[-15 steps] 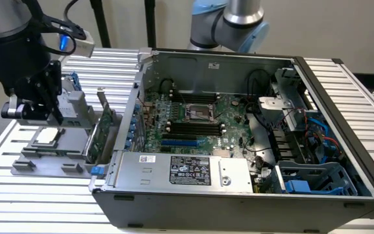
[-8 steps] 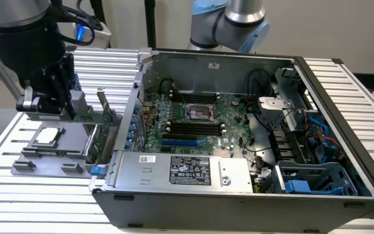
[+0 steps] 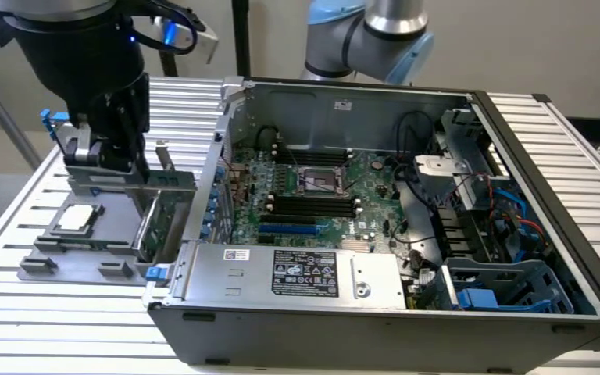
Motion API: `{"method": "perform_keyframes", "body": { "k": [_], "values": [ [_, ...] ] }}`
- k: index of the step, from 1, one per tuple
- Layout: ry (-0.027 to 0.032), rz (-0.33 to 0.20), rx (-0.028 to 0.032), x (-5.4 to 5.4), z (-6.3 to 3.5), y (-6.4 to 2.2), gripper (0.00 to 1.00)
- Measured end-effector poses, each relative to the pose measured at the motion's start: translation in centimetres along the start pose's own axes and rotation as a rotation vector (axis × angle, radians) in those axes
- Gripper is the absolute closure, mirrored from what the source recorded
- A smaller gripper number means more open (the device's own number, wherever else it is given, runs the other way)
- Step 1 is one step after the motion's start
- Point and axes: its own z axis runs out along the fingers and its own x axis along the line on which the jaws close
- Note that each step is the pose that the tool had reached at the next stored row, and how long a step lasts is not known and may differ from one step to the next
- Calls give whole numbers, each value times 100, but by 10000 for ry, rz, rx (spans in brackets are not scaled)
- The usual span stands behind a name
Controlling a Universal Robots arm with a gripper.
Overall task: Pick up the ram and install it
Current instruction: 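Insert the ram into the slot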
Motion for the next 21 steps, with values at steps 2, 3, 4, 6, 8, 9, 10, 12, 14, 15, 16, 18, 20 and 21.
{"method": "perform_keyframes", "body": {
  "k": [2,3,4,6,8,9,10,12,14,15,16,18,20,21],
  "values": [
    [-5,-1,0,-2,-29,-91,100],
    [-7,0,0,-4,-37,-138,100],
    [-10,0,1,-4,-42,-183,100],
    [-19,-1,0,-5,-49,-276,100],
    [-30,-1,0,-7,-53,-363,100],
    [-37,-1,0,-7,-54,-412,100],
    [-43,-1,-1,-8,-56,-455,100],
    [-60,-2,0,-9,-58,-547,100],
    [-80,-2,-1,-10,-61,-638,100],
    [-93,-3,-1,-11,-62,-684,100],
    [-105,-3,-1,-11,-63,-730,100],
    [-130,-3,-1,-12,-65,-819,100],
    [-157,-5,-2,-14,-68,-909,100],
    [-170,-4,-2,-14,-69,-957,100]
  ]
}}
